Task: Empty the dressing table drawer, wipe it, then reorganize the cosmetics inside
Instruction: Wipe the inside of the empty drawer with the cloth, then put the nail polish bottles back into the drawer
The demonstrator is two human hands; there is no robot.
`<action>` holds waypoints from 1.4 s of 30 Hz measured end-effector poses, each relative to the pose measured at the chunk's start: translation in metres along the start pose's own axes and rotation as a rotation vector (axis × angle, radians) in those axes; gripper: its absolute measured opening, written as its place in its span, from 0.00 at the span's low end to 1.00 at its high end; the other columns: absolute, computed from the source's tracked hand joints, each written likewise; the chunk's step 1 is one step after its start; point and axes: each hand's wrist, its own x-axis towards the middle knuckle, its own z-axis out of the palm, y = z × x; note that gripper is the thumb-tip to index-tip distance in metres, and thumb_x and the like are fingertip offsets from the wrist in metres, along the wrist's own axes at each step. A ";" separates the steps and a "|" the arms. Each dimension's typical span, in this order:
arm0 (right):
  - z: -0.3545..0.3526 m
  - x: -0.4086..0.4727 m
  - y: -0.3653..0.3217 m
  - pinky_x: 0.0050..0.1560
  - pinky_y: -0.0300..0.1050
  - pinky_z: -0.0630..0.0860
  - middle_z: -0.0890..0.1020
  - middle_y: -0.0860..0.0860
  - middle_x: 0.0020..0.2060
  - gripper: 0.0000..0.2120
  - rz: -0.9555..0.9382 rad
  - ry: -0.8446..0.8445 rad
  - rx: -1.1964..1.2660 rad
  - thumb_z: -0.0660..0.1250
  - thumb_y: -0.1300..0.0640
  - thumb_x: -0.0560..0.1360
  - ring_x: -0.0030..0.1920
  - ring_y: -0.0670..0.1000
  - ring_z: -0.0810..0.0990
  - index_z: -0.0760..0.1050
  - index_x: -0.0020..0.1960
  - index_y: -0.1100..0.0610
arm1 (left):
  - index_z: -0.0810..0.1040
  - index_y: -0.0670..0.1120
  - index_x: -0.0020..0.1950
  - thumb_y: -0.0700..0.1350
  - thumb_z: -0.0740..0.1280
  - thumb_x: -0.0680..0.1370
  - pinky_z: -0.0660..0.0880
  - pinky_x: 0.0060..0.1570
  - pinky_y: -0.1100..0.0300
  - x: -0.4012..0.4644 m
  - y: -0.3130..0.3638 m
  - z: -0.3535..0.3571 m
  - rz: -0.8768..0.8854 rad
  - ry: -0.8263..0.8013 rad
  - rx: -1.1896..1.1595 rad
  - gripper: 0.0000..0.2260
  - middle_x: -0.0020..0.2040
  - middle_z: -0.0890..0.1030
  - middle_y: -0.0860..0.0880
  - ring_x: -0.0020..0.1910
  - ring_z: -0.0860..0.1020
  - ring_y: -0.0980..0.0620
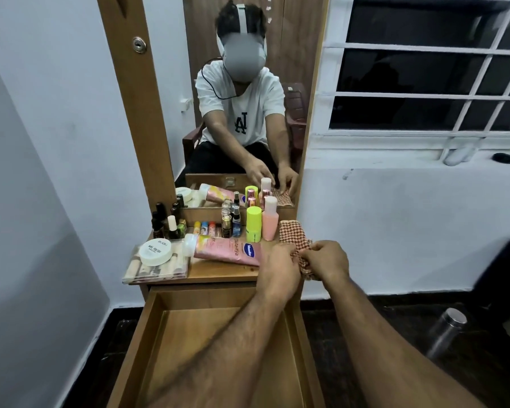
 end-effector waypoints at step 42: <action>0.003 -0.119 -0.038 0.51 0.43 0.76 0.84 0.52 0.52 0.11 -0.433 0.125 -0.127 0.70 0.53 0.75 0.52 0.52 0.80 0.84 0.55 0.55 | 0.72 0.48 0.72 0.50 0.64 0.81 0.64 0.71 0.56 -0.107 -0.059 -0.126 0.206 0.031 0.449 0.20 0.73 0.71 0.50 0.71 0.68 0.51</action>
